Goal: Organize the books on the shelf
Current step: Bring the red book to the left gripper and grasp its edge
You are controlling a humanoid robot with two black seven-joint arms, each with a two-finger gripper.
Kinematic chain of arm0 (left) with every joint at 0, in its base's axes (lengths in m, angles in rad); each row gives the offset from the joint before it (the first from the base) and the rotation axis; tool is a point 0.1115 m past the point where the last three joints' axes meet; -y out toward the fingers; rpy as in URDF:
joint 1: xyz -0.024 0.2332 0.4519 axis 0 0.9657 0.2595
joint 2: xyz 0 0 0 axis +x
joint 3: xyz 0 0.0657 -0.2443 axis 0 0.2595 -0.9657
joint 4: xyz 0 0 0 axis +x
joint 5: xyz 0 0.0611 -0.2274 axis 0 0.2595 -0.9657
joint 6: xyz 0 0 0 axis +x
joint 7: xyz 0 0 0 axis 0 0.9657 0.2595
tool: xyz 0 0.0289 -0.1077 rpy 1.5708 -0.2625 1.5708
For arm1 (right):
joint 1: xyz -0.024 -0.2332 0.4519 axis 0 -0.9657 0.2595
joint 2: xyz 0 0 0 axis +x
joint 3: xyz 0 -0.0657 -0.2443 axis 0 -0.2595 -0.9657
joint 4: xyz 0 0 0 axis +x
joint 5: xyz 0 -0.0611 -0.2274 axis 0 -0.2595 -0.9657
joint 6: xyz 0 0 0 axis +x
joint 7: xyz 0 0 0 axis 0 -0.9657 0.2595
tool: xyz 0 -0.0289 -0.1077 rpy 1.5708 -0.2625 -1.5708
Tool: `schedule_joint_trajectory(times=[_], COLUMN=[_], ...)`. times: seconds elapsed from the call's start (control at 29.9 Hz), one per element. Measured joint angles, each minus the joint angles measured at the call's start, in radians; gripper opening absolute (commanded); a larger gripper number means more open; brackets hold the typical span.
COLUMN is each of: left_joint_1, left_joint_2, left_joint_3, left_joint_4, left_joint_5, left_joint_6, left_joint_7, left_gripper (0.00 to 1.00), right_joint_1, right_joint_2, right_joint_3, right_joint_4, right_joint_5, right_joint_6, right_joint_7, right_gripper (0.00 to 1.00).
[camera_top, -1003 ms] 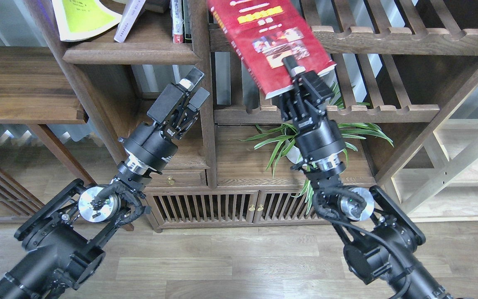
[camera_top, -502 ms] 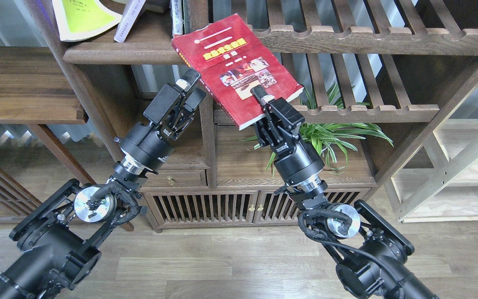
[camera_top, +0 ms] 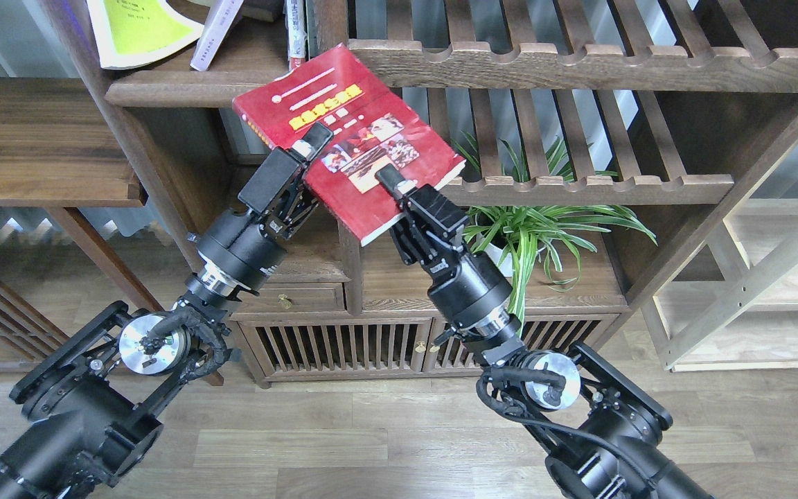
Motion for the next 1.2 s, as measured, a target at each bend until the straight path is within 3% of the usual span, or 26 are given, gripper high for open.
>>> schedule_joint_trajectory(times=[0.4, 0.6, 0.84, 0.94, 1.2], left_joint_1=[-0.001, -0.002, 0.001, 0.002, 0.003], left_joint_2=[0.001, 0.003, 0.03, 0.034, 0.038], left_joint_3=[0.03, 0.044, 0.041, 0.033, 0.037], left_joint_4=[-0.011, -0.016, -0.016, -0.013, -0.002], left_joint_5=[0.004, 0.005, 0.008, 0.008, 0.007], left_joint_6=[0.0, 0.0, 0.0, 0.0, 0.0], left_joint_7=[0.007, 0.009, 0.008, 0.006, 0.003], left_gripper=[0.93, 0.64, 0.4, 0.23, 0.05], right_joint_1=[-0.019, -0.019, -0.019, -0.018, -0.018], right_joint_2=[0.0, 0.0, 0.0, 0.0, 0.0], right_joint_3=[-0.01, -0.01, -0.009, -0.009, -0.009], right_joint_4=[-0.003, -0.003, -0.004, -0.004, -0.004], right_joint_5=[-0.014, -0.015, -0.016, -0.015, -0.015], right_joint_6=[0.0, 0.0, 0.0, 0.0, 0.0], right_joint_7=[0.001, 0.001, -0.001, 0.0, 0.0], right_gripper=[0.06, 0.06, 0.06, 0.06, 0.07])
